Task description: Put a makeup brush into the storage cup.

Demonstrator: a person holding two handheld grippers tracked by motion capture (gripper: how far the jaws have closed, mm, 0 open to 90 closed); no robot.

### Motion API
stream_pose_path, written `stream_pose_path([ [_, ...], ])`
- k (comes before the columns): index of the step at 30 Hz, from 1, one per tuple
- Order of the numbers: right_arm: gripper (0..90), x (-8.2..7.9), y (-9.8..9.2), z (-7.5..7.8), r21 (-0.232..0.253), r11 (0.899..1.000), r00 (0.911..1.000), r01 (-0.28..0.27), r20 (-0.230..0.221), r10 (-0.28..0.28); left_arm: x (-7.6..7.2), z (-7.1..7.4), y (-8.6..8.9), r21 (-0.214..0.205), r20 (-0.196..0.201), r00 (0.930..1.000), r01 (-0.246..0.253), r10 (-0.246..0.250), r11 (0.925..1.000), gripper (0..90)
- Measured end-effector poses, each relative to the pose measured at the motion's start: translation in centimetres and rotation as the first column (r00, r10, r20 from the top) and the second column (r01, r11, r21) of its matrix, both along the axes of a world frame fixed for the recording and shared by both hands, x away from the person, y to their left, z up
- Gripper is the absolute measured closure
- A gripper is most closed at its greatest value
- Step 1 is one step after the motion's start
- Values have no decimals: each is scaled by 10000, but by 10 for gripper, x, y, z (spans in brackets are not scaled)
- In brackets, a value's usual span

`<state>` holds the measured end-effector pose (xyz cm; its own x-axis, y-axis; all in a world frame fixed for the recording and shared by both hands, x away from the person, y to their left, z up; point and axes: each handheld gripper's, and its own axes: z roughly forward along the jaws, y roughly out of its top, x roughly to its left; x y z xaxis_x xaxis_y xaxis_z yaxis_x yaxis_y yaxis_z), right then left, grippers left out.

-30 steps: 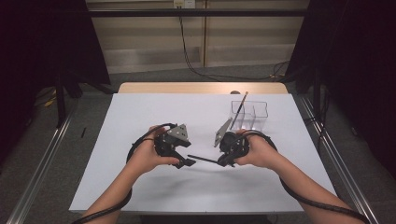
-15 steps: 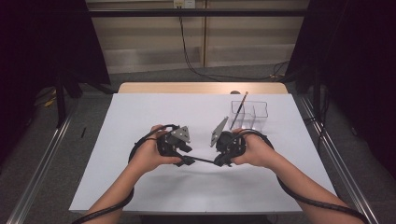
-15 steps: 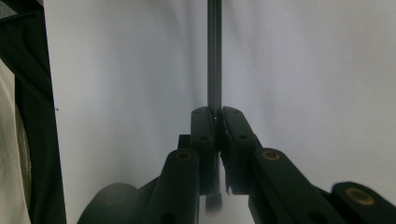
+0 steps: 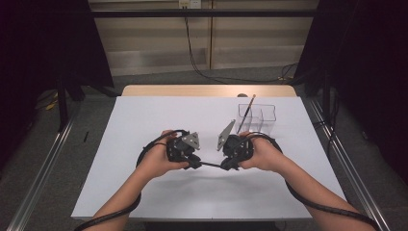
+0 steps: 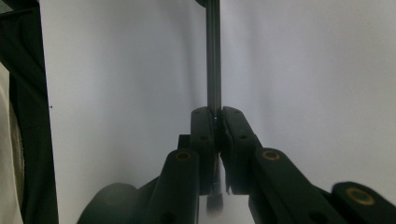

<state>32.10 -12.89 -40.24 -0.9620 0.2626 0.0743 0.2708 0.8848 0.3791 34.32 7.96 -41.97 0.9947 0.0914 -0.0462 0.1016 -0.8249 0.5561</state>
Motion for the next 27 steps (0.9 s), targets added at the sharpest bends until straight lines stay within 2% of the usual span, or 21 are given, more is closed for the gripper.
stream_pose_path([
  [4,839,2,-2,3,172,9999,10000,11,8,-11,0,0,1,-27,23,10000,-53,54,10000,756],
  [10,834,5,-5,9,416,9991,10000,-35,23,34,-1,-5,2,-58,-166,9999,-34,33,10000,776],
  [11,833,5,-5,11,342,9993,9999,126,-28,-125,-1,-5,1,-67,-263,9997,-1,-1,10000,782],
  [14,830,6,-5,13,317,9995,10000,-12,74,9,-3,-8,1,-8,-397,9991,143,-143,9999,796],
  [19,821,8,-5,17,341,9994,9999,107,96,-111,-7,-12,-1,-15,-629,9972,401,-401,9992,830],
  [22,835,9,-6,15,569,9982,9998,200,-10,-200,-10,-14,-1,2,-607,9967,535,-534,9986,837],
  [24,808,9,-7,15,816,9963,9995,285,-129,-275,-10,-14,-1,-49,-626,9962,600,-602,9982,837],
  [27,752,10,-8,14,1111,9930,9992,400,-45,-398,-10,-13,0,-66,-685,9963,513,-516,9987,838],
])
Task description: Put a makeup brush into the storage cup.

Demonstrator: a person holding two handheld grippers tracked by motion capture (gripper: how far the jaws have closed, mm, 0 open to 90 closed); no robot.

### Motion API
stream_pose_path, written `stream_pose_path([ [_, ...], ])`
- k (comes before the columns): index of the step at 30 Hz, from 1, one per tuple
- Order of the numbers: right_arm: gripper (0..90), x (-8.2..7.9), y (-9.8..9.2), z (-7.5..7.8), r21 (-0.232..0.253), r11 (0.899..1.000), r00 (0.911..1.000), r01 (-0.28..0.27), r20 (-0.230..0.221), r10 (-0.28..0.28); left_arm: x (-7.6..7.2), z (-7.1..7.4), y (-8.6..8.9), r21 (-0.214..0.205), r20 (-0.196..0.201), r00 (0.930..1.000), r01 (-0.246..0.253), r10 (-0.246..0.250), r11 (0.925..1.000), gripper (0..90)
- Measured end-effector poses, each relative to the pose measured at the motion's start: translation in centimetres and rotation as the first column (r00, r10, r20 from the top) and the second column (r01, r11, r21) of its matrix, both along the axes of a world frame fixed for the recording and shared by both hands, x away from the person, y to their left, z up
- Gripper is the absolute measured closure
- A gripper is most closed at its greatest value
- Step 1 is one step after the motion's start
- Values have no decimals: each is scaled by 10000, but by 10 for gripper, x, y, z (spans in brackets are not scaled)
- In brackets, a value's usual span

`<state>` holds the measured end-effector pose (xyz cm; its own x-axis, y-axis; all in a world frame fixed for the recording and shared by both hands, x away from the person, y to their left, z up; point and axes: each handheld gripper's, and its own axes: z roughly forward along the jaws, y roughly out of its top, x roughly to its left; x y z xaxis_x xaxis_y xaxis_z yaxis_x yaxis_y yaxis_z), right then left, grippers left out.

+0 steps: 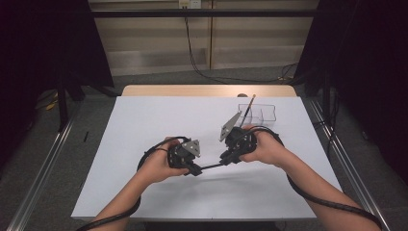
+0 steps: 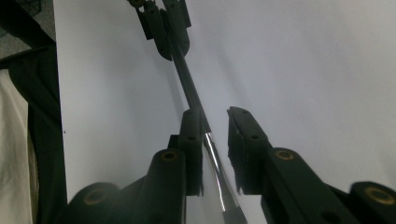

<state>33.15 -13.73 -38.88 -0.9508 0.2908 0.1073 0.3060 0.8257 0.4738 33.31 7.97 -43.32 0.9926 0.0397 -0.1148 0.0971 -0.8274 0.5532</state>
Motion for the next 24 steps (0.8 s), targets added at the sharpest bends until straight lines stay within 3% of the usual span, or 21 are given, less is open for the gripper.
stream_pose_path([
  [7,594,1,-6,1,796,9962,9993,360,16,-362,1,-1,4,-71,-54,9997,-250,249,9997,837],
  [11,483,4,-12,1,1663,9836,9975,701,-67,-700,2,-1,6,-140,-90,9993,-374,373,9992,837],
  [15,352,5,-17,0,2014,9748,9953,964,-162,-951,2,-1,8,-165,-224,9987,-467,464,9988,838],
  [19,239,5,-21,-3,2459,9613,9922,1241,-216,-1226,2,-2,9,-175,-260,9982,-552,547,9983,837],
  [24,110,3,-25,-4,3310,9329,9885,1421,24,-1514,2,-2,11,-277,-340,9969,-720,711,9970,837],
])
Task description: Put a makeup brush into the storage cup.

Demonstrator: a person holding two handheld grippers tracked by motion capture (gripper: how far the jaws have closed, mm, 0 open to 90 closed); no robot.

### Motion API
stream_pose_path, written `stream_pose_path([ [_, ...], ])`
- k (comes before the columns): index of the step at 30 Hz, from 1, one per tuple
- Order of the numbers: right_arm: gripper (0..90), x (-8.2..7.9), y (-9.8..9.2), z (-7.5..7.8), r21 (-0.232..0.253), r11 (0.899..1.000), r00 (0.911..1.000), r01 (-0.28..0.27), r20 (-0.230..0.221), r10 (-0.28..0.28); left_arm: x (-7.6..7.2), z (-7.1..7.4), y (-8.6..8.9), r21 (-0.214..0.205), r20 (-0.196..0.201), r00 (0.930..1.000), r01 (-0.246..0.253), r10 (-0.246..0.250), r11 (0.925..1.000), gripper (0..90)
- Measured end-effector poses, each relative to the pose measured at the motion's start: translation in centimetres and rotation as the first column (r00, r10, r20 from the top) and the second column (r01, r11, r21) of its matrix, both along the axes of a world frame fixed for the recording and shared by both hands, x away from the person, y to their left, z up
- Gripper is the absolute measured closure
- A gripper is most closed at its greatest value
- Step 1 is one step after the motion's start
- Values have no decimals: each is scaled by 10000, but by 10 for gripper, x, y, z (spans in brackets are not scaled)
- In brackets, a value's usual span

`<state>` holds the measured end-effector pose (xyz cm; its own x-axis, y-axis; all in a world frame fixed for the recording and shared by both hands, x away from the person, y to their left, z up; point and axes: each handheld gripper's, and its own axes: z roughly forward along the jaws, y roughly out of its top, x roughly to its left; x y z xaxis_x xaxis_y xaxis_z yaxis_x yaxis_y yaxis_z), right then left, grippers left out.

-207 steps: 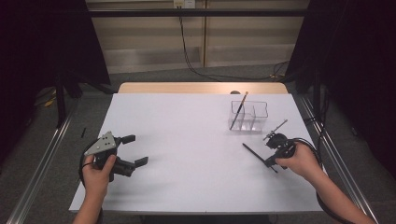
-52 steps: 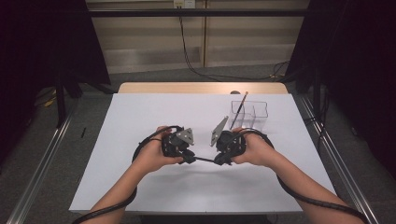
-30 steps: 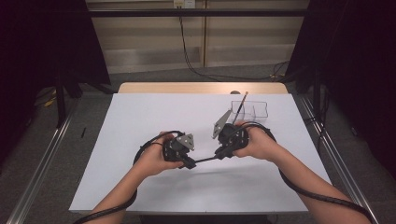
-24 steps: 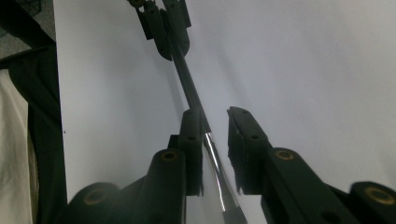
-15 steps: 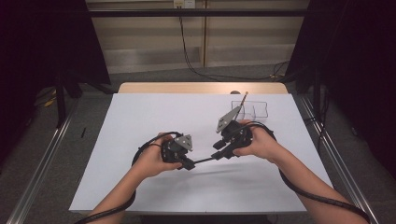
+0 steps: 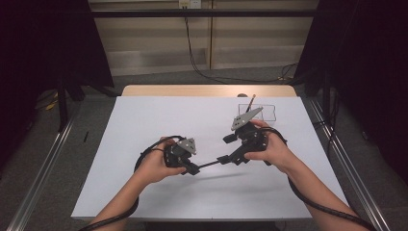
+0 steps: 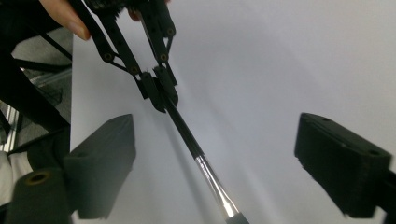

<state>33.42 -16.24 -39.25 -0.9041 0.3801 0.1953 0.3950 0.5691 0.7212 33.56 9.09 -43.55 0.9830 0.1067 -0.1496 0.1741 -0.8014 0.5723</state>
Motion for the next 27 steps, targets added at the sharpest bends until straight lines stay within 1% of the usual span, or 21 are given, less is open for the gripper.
stream_pose_path([
  [1,110,0,-1,0,152,9999,10000,-47,64,47,0,0,1,-28,-3,10000,-5,5,10000,837],
  [4,107,-2,-2,-2,280,9996,9998,-41,190,36,1,0,3,-142,-61,9999,-108,107,9998,837],
  [6,104,-3,-2,-3,393,9992,9999,-16,168,10,0,0,4,-238,-86,9998,-180,178,9996,837],
  [8,104,-4,-3,-3,511,9986,9996,116,250,-129,0,-1,6,-225,-57,9998,-195,194,9996,837],
  [10,102,-5,-4,-3,666,9976,9992,203,328,-225,0,-1,7,-318,-92,9996,-270,267,9991,837],
  [13,103,-5,-7,-5,1051,9938,9983,365,419,-410,0,-1,11,-465,-126,9994,-323,318,9984,837],
  [16,102,-6,-9,-6,1254,9910,9971,463,547,-535,1,-1,14,-549,-106,9992,-387,382,9977,837],
  [19,99,-6,-11,-5,1460,9873,9958,625,575,-716,1,-1,17,-839,-117,9985,-550,542,9950,837],
  [21,99,-6,-13,-4,1529,9859,9955,687,539,-777,1,0,19,-952,-167,9980,-621,608,9935,837],
  [23,100,-6,-14,-4,1620,9838,9948,765,539,-862,1,0,20,-1173,-244,9971,-741,717,9903,837],
  [24,100,-6,-15,-5,1625,9837,9947,774,549,-873,1,0,21,-1274,-300,9967,-789,757,9887,837],
  [25,100,-6,-15,-5,1637,9836,9948,760,539,-858,2,0,22,-1302,-256,9966,-806,779,9882,837],
  [27,101,-6,-16,-6,1657,9827,9937,830,606,-942,2,0,23,-1474,-290,9960,-879,845,9852,837],
])
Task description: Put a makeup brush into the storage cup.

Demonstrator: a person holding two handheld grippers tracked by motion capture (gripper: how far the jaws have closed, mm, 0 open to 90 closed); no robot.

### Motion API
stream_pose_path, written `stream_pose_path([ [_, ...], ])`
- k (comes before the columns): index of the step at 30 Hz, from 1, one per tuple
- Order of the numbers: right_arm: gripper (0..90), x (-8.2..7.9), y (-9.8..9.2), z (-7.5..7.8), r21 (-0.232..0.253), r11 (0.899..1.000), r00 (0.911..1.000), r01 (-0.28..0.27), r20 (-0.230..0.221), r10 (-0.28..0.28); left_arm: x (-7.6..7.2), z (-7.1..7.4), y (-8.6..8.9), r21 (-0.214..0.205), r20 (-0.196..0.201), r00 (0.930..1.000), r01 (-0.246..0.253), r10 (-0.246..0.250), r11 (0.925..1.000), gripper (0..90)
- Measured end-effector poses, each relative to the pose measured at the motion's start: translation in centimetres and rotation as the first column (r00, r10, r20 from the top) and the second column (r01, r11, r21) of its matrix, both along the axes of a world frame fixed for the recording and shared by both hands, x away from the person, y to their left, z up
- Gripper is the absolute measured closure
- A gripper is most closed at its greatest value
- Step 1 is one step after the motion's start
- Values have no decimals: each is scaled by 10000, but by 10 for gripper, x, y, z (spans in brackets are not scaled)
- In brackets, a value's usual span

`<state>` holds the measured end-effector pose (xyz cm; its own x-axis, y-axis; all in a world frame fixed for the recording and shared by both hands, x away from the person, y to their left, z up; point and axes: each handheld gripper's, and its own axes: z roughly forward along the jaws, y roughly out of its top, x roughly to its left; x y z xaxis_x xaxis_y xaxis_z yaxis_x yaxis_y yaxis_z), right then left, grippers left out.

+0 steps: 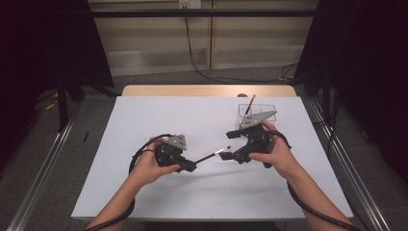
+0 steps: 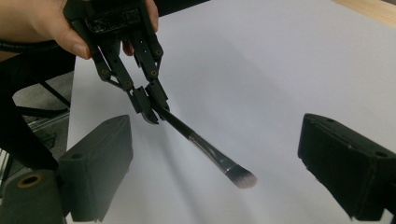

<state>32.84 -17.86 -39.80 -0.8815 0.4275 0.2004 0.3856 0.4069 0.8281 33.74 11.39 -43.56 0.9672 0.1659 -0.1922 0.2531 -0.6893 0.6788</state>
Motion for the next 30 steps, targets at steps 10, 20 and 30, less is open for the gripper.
stream_pose_path([
  [10,110,0,0,-1,409,9990,9999,170,-1,-170,3,0,5,-997,-253,9984,-522,499,9936,837],
  [20,125,1,2,0,731,9969,9996,292,43,-296,3,1,3,-2133,-731,9937,-988,849,9720,837],
  [30,181,0,3,2,1138,9926,9987,426,221,-454,4,1,3,-3070,-966,9885,-1406,1162,9413,837],
])
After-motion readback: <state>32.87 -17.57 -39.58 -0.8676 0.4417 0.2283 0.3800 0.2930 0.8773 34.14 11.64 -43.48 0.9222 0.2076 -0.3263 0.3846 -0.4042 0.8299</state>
